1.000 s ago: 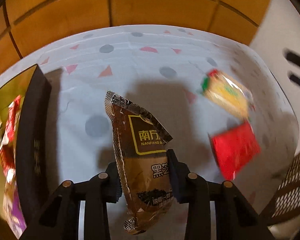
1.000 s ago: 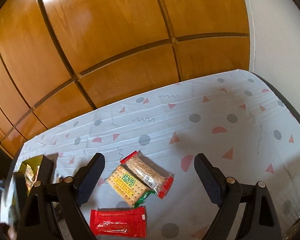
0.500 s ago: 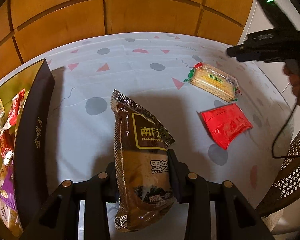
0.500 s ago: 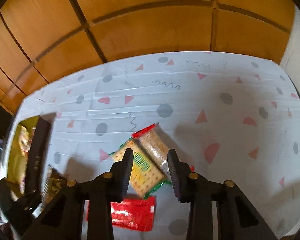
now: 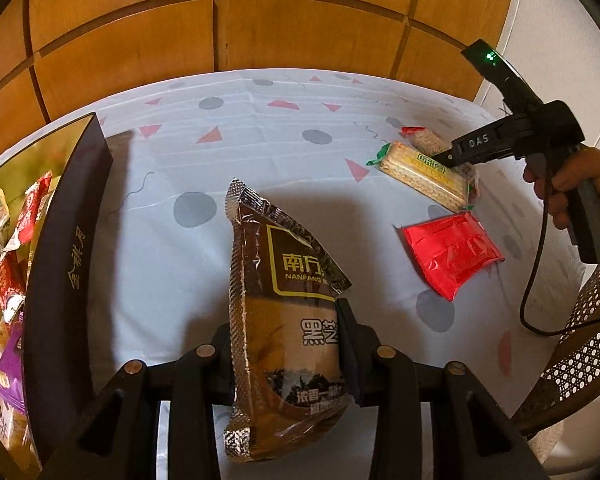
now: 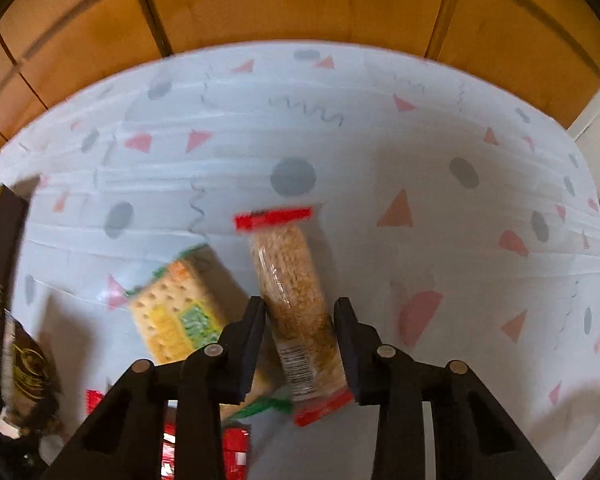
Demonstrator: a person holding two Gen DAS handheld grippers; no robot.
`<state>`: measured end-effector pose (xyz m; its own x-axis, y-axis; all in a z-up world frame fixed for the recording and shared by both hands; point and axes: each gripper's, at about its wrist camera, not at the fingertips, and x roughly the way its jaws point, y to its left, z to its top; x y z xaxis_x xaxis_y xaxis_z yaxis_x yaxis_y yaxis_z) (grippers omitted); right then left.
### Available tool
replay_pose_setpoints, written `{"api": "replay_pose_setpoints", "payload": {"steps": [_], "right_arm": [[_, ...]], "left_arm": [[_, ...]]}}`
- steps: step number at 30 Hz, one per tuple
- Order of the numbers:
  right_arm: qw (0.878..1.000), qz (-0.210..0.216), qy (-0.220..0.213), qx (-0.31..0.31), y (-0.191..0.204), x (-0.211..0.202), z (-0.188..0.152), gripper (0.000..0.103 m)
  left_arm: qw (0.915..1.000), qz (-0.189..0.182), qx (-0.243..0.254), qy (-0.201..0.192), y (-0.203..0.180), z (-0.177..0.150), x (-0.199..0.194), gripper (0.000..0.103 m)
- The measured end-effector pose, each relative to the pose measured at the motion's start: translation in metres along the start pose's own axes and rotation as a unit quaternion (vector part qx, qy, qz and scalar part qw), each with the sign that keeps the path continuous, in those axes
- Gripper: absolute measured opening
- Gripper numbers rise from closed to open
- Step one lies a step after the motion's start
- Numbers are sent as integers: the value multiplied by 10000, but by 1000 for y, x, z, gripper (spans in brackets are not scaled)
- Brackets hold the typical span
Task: Organize snacks
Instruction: 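Grasp the clear rice-cracker bar with red ends with the right gripper, then lift brown packet toward tin with left gripper while right gripper holds rice-cracker bar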
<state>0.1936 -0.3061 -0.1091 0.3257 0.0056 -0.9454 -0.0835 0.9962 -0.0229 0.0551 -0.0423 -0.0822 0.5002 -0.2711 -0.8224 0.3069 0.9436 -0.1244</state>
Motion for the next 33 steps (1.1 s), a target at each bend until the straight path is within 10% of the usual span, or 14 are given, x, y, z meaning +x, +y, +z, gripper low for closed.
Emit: {"api": "replay_pose_setpoints", "payload": {"steps": [21,33], "right_arm": [[9995,-216,-162,-168,-1,4,2,38],[9982,-391,-246,-386,7,-1,-4,37]], "left_arm": [[9999,69,-85,40,-1,3,-7,34],[9975,132,-141,-678,1,21,-81,34]]}}
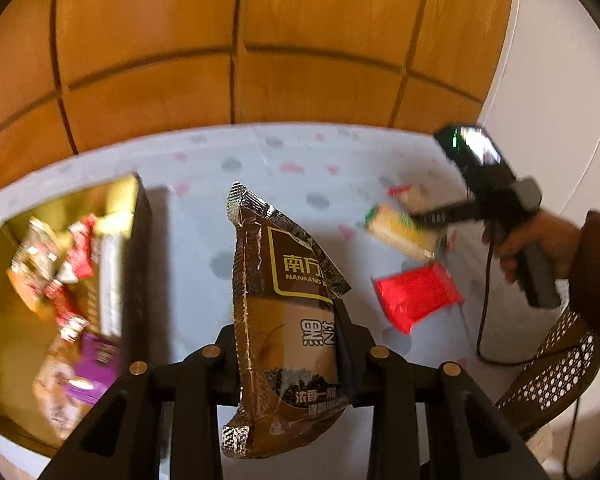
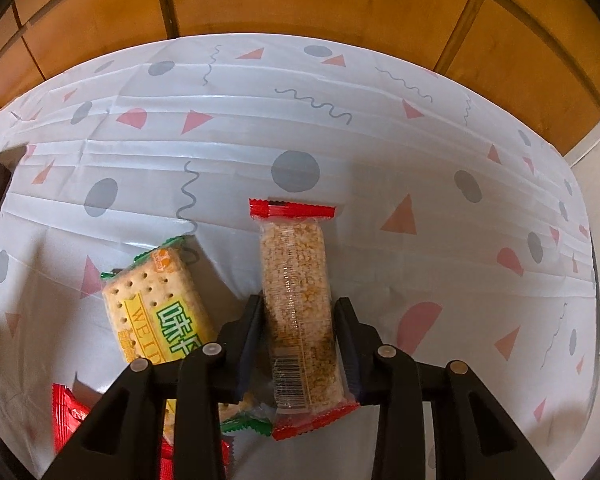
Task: Organize snacks
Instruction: 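Lift brown packet toward tin with left gripper while right gripper holds rice-cracker bar, then lower the brown Nanfang packet into the tin and open the left gripper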
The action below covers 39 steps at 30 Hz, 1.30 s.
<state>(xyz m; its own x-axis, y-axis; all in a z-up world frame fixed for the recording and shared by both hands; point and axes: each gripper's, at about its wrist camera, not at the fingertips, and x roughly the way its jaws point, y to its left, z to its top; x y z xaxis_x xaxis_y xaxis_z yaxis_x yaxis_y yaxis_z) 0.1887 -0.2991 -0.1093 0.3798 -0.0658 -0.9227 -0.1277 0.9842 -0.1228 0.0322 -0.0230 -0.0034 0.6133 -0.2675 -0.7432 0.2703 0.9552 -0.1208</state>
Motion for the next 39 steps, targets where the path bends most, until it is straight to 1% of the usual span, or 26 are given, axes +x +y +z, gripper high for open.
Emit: {"api": "replay_pose_setpoints", "payload": {"steps": [2,4,7,12,17,26,30,33,37,39], "right_arm": [[10000,-24,-8,-27,4,3,1,36],[9999,-81,-25,-113,7,1,0,36],[9997,-142,-56,-208,8,-1,-1,36],[9995,-156,-101,-255,9,-1,-2,36],[9997,-127,-96,-202,7,-1,-3,36],[9984,-267,-207,-444,15,-3,-6,33],[9983,-282,-212,-467,16,-4,-7,33],[9982,-299,-217,-482,18,-6,-8,33],[9979,-322,-220,-521,20,-7,-8,33],[9977,-336,-217,-547,21,-7,-8,33]], "left_arm": [[9999,64,-51,-131,5,5,-11,34],[9993,216,-97,-279,12,10,-24,34],[9982,371,-214,-408,24,14,-35,34],[9965,546,-403,-483,46,14,-46,34],[9949,660,-531,-546,63,7,-54,34],[9907,907,-875,-519,95,-6,-61,34],[9865,1090,-1117,-505,114,-16,-66,34],[9834,1142,-1321,-495,131,-22,-71,34],[9753,1358,-1678,-470,166,-33,-82,34],[9702,1418,-1933,-364,187,-41,-84,34]]}}
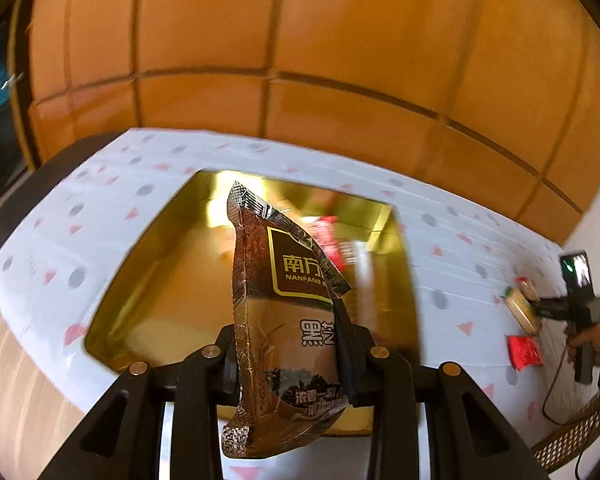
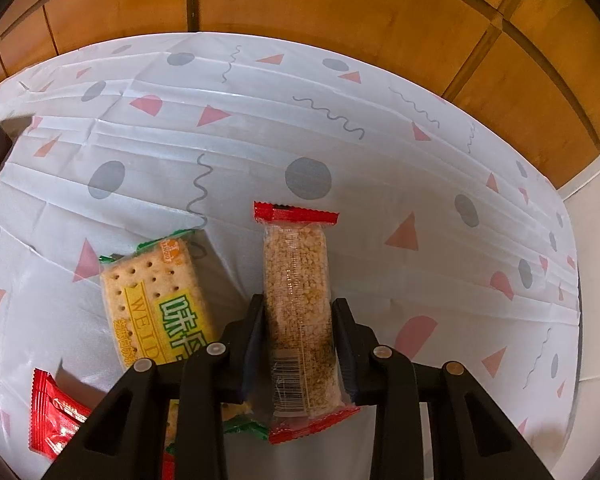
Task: Organize snacks
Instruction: 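Lower the brown Nanfang packet into the tin and open the left gripper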
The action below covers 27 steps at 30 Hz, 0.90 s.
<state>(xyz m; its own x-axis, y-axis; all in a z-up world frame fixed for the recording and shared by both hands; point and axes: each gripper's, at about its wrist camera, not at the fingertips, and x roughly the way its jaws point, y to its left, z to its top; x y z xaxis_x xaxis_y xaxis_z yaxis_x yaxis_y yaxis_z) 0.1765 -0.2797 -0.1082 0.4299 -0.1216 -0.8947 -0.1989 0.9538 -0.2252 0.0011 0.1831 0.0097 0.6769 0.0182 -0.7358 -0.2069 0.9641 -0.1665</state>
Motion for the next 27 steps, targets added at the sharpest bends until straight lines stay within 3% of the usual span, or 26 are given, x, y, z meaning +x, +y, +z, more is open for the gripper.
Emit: {"api": "replay_pose_setpoints", "payload": {"steps": [5,12,22,27], "right_arm": [[10000,-49,-5,-74,2,-1,0,33],[9999,-80,-6,-94,3,-2,0,33],[9999,-87,-1,-101,3,-2,1,33],[9999,-124,-5,-118,4,-2,0,33]], "left_arm": [[9985,216,-370,339,36,-4,19,34],[9962,259,-251,795,34,3,56,35],[9958,229,-303,837,24,11,74,37],[9953,597,-149,742,18,1,67,37]]}}
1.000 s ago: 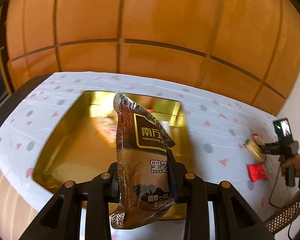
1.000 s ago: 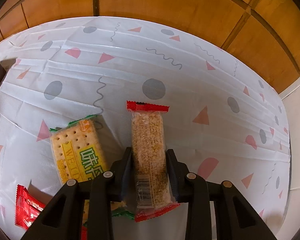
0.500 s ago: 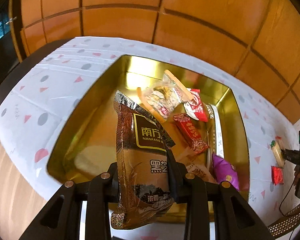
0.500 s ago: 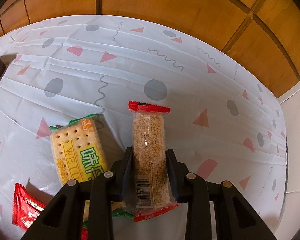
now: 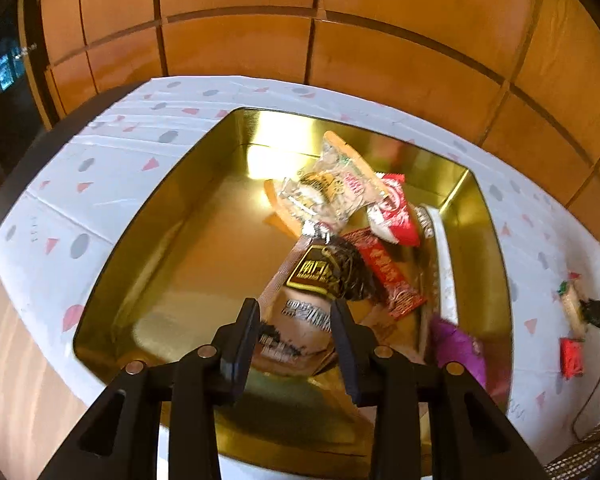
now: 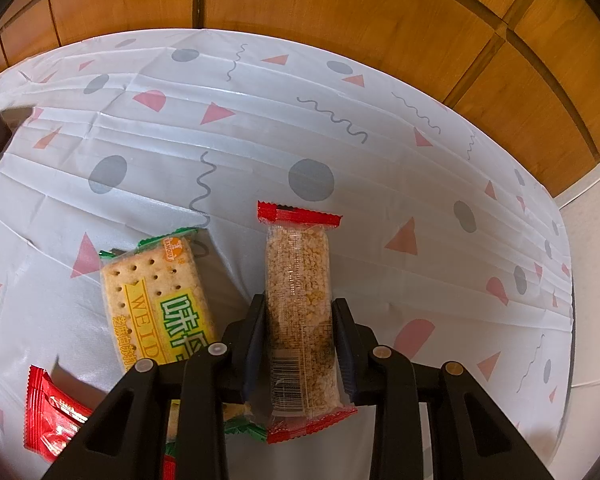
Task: Organize snacks
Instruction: 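Lower the brown Nanfang packet into the tin and open the left gripper, then carry the rice-cracker bar over the tin and release it with the right gripper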
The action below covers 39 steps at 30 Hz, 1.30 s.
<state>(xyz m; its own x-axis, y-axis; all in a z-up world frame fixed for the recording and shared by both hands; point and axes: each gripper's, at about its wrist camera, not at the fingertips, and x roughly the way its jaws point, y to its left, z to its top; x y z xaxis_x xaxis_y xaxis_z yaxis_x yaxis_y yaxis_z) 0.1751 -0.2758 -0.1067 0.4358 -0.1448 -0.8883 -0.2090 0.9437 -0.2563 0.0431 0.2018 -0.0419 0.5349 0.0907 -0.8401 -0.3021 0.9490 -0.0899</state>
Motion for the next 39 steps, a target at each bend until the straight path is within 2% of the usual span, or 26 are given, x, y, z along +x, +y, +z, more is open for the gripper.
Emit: {"api": "replay_pose_setpoints", "payload": {"steps": [4,9,18,32,35,39], "right_arm": [[10000,-41,-9,-51,3,0,0,31],[9999,-111,-29,-126,6,-2,-1,31],[9995,-224,-63,-231,11,-6,-3,31],[9992,-340,82,-177,11,-7,1,29],[9991,-382,187,-7,8,-11,5,29],[9983,-344,25,473,-6,-29,12,29]], "left_arm": [[9998,122,-43,-143,-4,-4,-11,37],[9992,47,-44,-402,-12,-6,-28,37],[9967,-28,295,-760,-31,-13,-51,37],[9966,-71,187,-800,-22,-21,-54,37],[9964,-85,156,-824,-21,-22,-55,37],[9964,-105,168,-824,-19,-23,-54,37]]}}
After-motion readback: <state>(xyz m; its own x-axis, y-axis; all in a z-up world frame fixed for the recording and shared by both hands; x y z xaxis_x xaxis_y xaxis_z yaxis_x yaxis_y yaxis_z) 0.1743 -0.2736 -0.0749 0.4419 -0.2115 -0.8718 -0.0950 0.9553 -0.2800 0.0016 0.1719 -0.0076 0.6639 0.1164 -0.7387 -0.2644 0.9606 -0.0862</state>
